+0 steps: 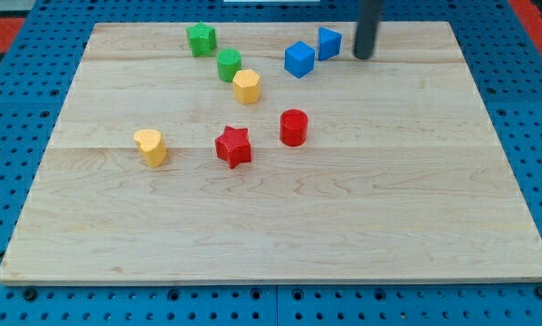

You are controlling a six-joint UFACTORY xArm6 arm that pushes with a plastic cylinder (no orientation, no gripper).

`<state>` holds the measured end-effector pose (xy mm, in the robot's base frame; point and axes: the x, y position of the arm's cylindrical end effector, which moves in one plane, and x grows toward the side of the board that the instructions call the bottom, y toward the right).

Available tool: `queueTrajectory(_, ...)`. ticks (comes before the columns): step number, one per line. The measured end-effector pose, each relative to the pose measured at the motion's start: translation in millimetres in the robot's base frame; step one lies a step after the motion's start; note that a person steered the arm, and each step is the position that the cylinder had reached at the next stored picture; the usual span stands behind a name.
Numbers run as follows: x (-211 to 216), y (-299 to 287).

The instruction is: Push the red circle to the bottom right to the yellow hexagon

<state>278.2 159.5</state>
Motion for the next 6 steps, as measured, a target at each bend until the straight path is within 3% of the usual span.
queueTrajectory(1, 59, 50)
queueTrajectory(3, 155, -11)
queueTrajectory(5, 148, -156)
queueTrajectory(6, 135, -135)
